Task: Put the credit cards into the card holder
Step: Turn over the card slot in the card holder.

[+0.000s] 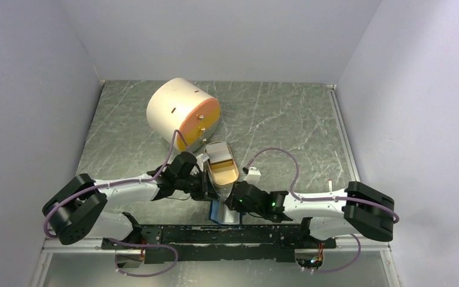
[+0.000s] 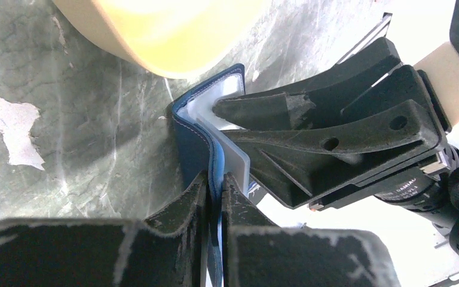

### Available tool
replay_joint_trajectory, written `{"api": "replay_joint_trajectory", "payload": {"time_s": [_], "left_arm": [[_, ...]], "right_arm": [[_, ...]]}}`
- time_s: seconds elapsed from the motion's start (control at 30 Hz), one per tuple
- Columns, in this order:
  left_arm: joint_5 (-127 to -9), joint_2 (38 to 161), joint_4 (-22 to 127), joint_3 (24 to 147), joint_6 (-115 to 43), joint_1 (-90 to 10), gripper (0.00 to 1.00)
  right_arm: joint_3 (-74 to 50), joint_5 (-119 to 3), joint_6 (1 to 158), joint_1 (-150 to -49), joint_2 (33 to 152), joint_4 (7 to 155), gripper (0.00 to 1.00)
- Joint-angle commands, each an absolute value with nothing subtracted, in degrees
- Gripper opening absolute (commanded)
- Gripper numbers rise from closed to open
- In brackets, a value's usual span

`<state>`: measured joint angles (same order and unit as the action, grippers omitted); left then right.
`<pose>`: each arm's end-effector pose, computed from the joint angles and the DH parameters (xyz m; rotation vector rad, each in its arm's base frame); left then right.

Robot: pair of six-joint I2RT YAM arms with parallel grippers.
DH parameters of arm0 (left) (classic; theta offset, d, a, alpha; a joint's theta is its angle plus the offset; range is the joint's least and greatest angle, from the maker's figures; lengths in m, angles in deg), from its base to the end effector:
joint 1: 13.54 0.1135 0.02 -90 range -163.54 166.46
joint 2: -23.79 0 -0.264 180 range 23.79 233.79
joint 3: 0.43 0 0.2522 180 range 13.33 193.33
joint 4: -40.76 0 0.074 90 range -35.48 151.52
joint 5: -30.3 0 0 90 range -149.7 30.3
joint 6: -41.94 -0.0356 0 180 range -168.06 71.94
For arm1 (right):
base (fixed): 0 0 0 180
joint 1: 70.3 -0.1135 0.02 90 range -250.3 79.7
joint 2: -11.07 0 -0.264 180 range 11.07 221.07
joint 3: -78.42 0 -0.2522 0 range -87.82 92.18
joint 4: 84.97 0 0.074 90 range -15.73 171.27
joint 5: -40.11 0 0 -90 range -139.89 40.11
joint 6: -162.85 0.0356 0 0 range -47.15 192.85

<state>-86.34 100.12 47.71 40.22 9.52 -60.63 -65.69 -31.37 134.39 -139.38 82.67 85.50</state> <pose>0.1519 -0.1869 0.1513 0.0322 2.6926 -1.3175 0.0882 0.1990 0.1403 0.0030 2.4375 0.7442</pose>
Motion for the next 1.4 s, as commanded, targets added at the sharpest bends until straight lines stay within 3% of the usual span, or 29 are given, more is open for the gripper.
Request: {"api": "replay_joint_trajectory", "payload": {"time_s": [0.0,0.37,0.67,0.8,1.1,1.37], "left_arm": [[-83.34,98.23,53.74,44.06,7.93,-61.08,0.09],[-75.75,92.61,68.72,48.60,6.34,-61.02,0.09],[-89.22,93.96,46.50,41.00,12.54,-61.12,0.09],[-88.24,96.81,48.35,40.99,12.01,-61.11,0.09],[-81.68,97.31,57.75,42.92,8.66,-61.01,0.09],[-81.11,98.17,59.18,44.15,8.20,-61.00,0.09]], "right_arm": [[-62.56,-29.36,132.70,-138.88,82.14,72.94,0.37],[-57.92,-31.76,131.74,-140.18,84.75,69.49,0.30],[-58.25,-37.98,129.56,-140.19,93.77,87.33,0.26],[-58.47,-37.51,130.42,-140.18,94.37,85.69,0.26],[-63.86,-32.98,131.71,-138.62,82.32,75.78,0.29],[-61.54,-30.17,132.91,-138.58,68.67,63.93,0.36]]}}
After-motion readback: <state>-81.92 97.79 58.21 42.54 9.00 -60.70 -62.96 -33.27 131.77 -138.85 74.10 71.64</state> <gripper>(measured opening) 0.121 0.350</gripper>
